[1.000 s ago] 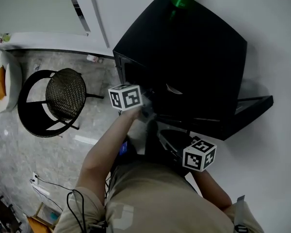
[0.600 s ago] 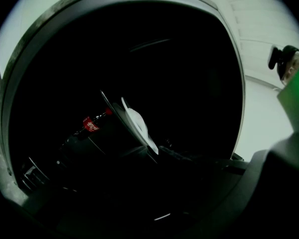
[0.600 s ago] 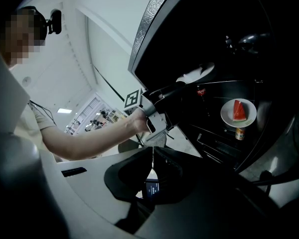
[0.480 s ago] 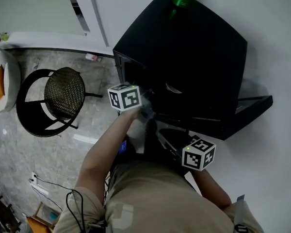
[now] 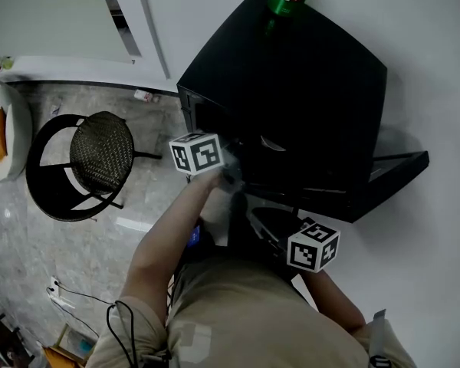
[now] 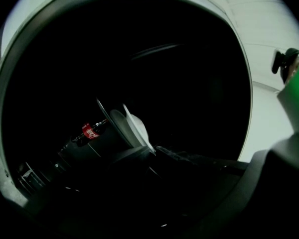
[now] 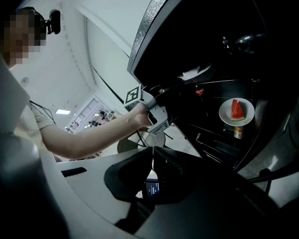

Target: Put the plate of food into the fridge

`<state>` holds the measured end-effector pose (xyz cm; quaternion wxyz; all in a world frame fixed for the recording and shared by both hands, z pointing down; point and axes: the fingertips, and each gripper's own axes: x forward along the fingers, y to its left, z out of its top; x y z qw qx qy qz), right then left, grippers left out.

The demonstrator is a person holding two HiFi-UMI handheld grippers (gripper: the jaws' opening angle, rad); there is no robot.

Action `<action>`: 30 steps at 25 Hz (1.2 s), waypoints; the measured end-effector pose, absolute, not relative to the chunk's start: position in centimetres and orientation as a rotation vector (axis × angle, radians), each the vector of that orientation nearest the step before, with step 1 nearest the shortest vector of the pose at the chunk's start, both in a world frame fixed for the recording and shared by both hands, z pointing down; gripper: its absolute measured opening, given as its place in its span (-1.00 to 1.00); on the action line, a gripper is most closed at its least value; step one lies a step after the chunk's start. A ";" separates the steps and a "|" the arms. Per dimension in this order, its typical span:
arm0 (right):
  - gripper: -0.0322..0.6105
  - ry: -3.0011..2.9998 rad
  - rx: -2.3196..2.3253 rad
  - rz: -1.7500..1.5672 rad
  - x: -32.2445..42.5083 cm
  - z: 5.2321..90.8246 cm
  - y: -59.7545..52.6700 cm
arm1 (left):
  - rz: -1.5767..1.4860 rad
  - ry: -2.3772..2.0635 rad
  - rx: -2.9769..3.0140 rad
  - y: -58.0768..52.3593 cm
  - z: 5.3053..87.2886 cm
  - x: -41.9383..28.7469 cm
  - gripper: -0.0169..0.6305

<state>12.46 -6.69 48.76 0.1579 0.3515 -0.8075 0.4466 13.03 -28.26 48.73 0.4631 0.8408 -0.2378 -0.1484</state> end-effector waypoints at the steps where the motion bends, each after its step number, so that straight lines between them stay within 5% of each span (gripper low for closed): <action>1: -0.83 -2.310 1.006 1.279 12.5 48.8 -6.6 | -0.371 -0.585 2.061 -28.3 48.7 12.9 -0.81; 17: -0.83 -2.326 0.983 1.281 11.9 48.6 -5.9 | -0.142 -0.667 2.184 -27.3 48.9 12.7 -0.45; 21: -0.82 -2.317 0.998 1.289 12.2 48.8 -5.3 | -0.029 -0.657 2.250 -26.1 49.3 13.0 -0.49; 24: -0.83 -2.318 1.003 1.288 12.2 48.8 -5.0 | -0.050 -0.657 2.279 -26.0 49.0 13.0 -0.77; 30: -0.83 -2.311 1.016 1.293 12.6 48.9 -4.8 | -0.129 -0.647 2.305 -26.3 48.3 13.0 -0.84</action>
